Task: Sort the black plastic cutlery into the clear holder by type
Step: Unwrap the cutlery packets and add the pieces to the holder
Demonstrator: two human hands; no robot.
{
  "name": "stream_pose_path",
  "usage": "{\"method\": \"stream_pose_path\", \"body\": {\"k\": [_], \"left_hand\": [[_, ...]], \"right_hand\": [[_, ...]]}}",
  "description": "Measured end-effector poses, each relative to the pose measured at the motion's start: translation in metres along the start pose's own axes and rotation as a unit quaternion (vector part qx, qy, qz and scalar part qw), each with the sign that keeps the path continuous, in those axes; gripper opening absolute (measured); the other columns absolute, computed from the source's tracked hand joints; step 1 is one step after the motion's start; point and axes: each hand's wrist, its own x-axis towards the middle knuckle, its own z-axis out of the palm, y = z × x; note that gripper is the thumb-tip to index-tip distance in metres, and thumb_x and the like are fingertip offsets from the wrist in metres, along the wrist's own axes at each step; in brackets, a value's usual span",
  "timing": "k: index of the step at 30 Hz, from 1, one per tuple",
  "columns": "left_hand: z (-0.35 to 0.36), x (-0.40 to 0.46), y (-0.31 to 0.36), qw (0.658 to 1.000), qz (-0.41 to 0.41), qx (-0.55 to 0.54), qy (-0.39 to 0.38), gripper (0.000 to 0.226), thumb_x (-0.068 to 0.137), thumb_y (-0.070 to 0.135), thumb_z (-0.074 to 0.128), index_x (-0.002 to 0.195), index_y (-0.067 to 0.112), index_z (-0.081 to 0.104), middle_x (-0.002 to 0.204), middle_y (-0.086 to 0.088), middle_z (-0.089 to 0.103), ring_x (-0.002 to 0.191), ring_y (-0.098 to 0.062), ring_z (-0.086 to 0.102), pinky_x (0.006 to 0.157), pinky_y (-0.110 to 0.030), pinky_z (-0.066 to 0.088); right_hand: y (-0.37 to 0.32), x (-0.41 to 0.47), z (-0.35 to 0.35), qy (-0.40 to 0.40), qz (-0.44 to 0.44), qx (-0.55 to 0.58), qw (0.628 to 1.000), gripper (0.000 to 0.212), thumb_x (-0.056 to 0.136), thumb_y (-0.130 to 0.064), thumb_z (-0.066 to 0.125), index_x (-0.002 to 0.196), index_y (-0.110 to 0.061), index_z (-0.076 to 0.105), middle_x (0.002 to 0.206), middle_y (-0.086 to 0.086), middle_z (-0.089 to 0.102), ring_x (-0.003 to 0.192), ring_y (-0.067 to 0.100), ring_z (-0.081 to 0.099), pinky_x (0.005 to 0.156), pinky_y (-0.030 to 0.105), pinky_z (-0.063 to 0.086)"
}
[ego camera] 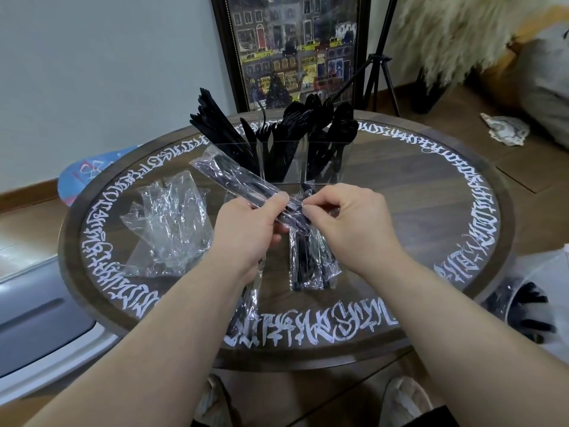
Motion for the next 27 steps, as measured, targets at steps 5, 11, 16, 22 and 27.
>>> {"method": "stream_pose_path", "body": {"k": [5,11,16,22,27], "left_hand": [[0.000,-0.006,0.004,1.000,-0.001,-0.023,-0.015,0.023,0.085,0.024,0.070,0.071,0.009,0.061,0.058,0.000,0.061,0.046,-0.007,0.053,0.044,-0.020,0.042],[-0.008,-0.004,0.008,0.999,-0.003,-0.033,-0.003,0.021,0.085,0.025,0.070,0.074,0.009,0.063,0.063,-0.005,0.063,0.049,-0.011,0.054,0.049,-0.024,0.045],[-0.013,0.001,0.009,1.000,0.003,-0.025,0.015,0.033,0.081,0.032,0.072,0.082,0.000,0.064,0.068,-0.012,0.065,0.052,-0.018,0.059,0.056,-0.030,0.050],[-0.033,-0.004,0.013,0.966,0.140,0.180,0.124,0.038,0.084,0.040,0.064,0.060,0.011,0.067,0.056,-0.005,0.066,0.060,-0.025,0.066,0.068,-0.043,0.056],[-0.041,-0.010,0.013,0.972,0.147,0.159,0.094,0.036,0.087,0.029,0.065,0.052,0.017,0.063,0.049,0.005,0.063,0.049,-0.007,0.059,0.057,-0.023,0.049]], "right_hand": [[0.003,-0.004,-0.001,0.045,-0.068,-0.004,0.997,0.005,0.081,-0.018,0.071,0.080,-0.020,0.075,0.073,-0.015,0.061,0.068,0.000,0.056,0.069,0.020,0.047],[0.000,-0.003,0.005,0.063,-0.109,0.032,0.992,0.007,0.081,-0.017,0.069,0.082,-0.016,0.075,0.076,-0.010,0.064,0.072,0.005,0.059,0.068,0.017,0.047],[-0.003,0.003,0.010,0.059,-0.113,0.055,0.990,0.007,0.082,-0.015,0.068,0.085,-0.015,0.075,0.081,-0.005,0.068,0.075,0.006,0.062,0.069,0.023,0.050],[-0.015,0.011,0.021,-0.033,0.025,0.048,0.998,0.028,0.077,-0.033,0.074,0.098,-0.032,0.056,0.091,-0.013,0.059,0.075,0.003,0.057,0.067,0.017,0.044],[-0.027,0.013,0.038,-0.077,-0.006,-0.013,0.997,0.024,0.073,-0.038,0.078,0.080,-0.021,0.062,0.079,-0.007,0.059,0.072,0.006,0.053,0.067,0.021,0.043]]}}
